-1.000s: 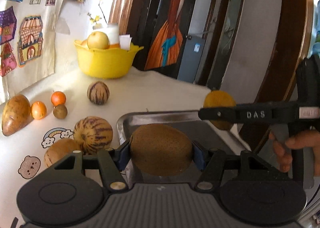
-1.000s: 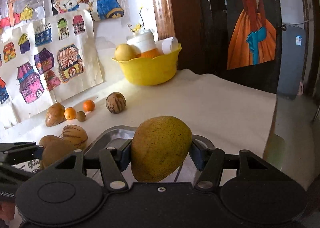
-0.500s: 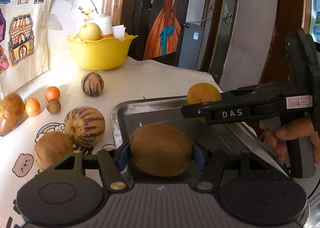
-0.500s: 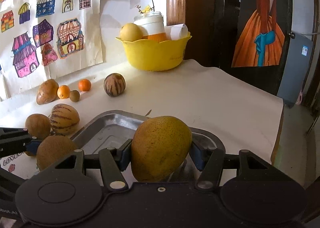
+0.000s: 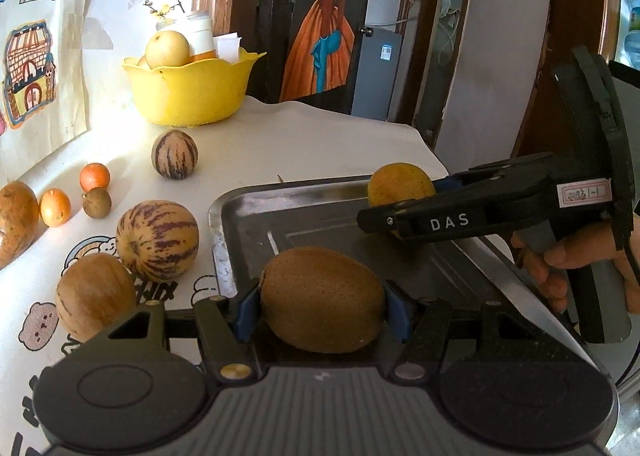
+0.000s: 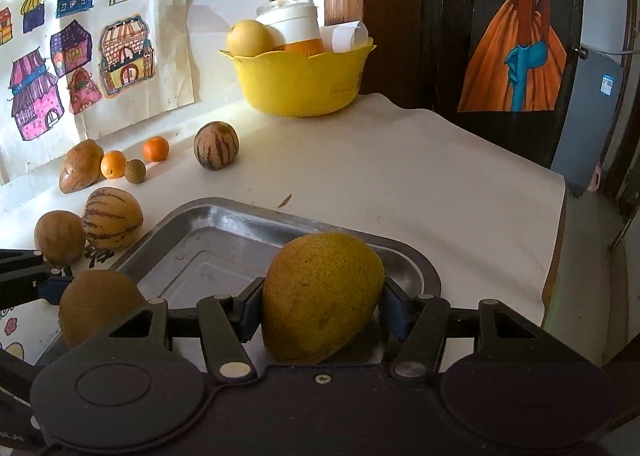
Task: Organize fruits
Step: 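Carry the kiwi in the left tool onto the metal tray while the right tool carries the yellow fruit there, then open both tools over the tray and withdraw them from the fruits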
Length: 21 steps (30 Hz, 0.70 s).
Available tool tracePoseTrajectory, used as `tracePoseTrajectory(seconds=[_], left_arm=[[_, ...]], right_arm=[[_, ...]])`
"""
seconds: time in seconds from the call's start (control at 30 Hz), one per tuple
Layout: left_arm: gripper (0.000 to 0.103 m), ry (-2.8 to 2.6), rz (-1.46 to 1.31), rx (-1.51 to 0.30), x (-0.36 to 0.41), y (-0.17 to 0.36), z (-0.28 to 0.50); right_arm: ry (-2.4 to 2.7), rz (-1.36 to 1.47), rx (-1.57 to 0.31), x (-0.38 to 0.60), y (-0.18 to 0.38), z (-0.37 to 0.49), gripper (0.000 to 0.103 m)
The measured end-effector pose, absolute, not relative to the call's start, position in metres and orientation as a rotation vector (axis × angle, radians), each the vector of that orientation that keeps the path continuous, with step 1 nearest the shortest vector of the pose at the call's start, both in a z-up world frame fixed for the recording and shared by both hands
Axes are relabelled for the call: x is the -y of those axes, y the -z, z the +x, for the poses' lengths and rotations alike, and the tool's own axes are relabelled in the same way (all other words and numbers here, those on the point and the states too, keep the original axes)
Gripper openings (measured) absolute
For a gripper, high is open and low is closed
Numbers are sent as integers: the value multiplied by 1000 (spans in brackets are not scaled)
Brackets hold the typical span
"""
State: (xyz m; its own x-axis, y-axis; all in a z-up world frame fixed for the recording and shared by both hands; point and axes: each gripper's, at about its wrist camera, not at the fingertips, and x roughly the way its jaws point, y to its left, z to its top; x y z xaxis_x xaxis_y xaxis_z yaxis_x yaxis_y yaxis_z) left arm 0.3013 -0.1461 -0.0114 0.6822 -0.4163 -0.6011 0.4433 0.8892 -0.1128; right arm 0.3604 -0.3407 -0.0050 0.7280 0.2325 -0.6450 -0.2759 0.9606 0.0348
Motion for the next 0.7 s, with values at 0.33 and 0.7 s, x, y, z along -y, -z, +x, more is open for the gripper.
tracePoseTrajectory(seconds=[0.33, 0.7], left_arm=[[86, 471, 7, -627, 133, -2, 281], [99, 363, -145, -552, 94, -36, 235]], right_arm=[[-274, -54, -677, 344, -9, 349, 71], [-272, -45, -561, 344, -49, 292, 92]])
